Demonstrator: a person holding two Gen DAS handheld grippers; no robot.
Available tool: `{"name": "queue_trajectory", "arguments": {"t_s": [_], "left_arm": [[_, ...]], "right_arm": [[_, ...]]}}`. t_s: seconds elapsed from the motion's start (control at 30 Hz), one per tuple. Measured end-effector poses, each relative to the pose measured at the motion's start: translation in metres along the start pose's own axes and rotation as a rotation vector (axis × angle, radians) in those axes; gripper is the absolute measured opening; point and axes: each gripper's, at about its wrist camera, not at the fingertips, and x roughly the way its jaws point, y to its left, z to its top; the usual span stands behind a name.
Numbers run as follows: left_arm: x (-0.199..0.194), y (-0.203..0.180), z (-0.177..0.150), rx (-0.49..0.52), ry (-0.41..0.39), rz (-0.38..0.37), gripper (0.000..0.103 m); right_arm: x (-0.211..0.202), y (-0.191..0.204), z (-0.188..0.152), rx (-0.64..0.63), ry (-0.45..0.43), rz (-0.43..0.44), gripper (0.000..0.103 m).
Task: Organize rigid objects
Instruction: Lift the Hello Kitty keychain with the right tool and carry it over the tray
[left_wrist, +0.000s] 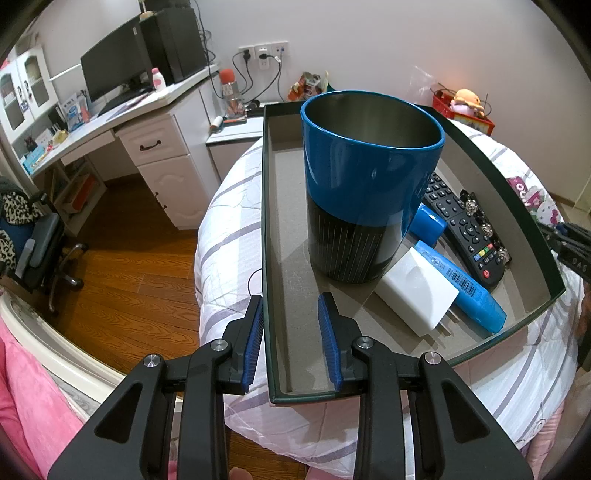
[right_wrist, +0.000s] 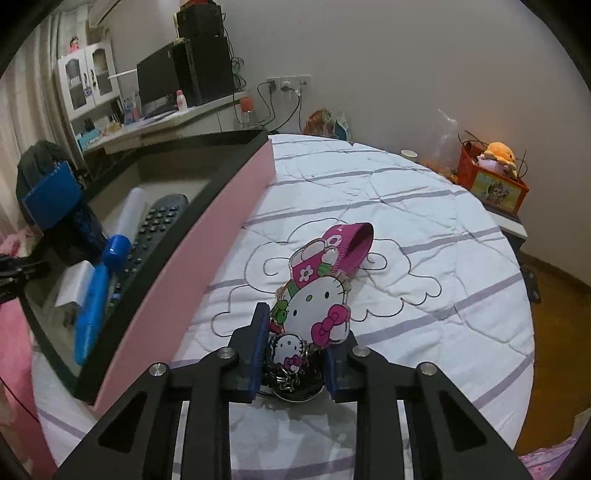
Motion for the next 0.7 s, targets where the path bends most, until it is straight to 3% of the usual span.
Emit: {"name": "queue_trajectory", "arguments": {"t_s": [0.7], "left_arm": [[0.0,0.0,0.0,0.0,0.0,0.0,0.029]], "right_arm": [[-0.032,0.009,0.022,0.05,-0.142,0.089,0.021]]}}
